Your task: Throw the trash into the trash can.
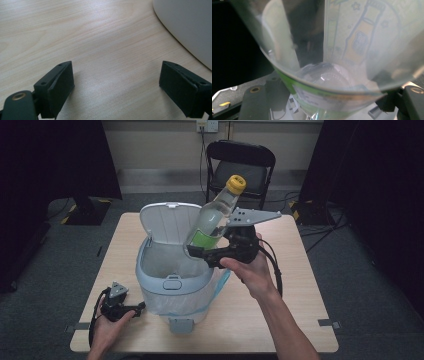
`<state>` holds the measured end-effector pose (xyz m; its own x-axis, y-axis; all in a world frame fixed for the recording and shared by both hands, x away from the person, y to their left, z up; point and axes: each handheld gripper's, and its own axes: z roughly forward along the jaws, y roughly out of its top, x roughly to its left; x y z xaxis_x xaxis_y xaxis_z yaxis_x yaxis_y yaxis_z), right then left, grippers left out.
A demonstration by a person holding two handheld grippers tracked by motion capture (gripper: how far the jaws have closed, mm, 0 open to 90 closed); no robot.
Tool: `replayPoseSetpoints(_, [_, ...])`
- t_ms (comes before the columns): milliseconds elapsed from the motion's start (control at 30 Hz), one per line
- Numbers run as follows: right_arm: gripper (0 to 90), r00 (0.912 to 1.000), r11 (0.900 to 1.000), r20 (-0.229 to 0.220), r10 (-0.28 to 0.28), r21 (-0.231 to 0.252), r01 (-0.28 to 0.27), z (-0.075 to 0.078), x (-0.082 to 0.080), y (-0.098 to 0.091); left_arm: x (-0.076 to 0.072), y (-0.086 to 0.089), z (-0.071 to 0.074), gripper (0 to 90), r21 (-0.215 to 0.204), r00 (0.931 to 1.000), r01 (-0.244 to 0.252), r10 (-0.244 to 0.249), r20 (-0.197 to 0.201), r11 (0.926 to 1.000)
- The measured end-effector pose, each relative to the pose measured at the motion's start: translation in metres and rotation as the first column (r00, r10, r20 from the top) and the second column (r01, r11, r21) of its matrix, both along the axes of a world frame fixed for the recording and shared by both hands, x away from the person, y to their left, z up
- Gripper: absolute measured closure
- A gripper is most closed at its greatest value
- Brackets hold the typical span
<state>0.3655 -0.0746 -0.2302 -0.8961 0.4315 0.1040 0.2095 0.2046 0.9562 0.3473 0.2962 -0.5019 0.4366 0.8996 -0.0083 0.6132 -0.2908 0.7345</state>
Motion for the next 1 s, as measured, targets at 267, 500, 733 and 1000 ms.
replayPoseSetpoints(267, [27.7, 0.9998, 0.9994, -0.018, 0.011, -0.032, -0.011, -0.007, 0.007, 0.017, 0.000, 0.000, 0.000, 11.9, 0.001, 1.0000, 0.000, 0.000, 0.000, 1.0000])
replayPoseSetpoints(500, [27.5, 0.9997, 0.9979, -0.023, 0.008, -0.064, -0.009, -0.010, 0.013, 0.025, 0.000, 0.000, 0.000, 11.9, 0.000, 1.0000, 0.001, -0.001, 0.000, 1.0000])
replayPoseSetpoints(733, [27.4, 0.9990, 0.9960, -0.045, 0.005, -0.089, -0.009, -0.020, 0.020, 0.033, 0.000, 0.000, 0.000, 11.9, 0.000, 1.0000, 0.000, 0.000, 0.000, 1.0000])
replayPoseSetpoints(1000, [25.7, 0.9990, 0.9939, -0.046, -0.002, -0.110, -0.004, -0.026, 0.024, 0.037, 0.000, 0.000, 0.000, 11.9, 0.000, 1.0000, 0.000, 0.000, 0.000, 1.0000])
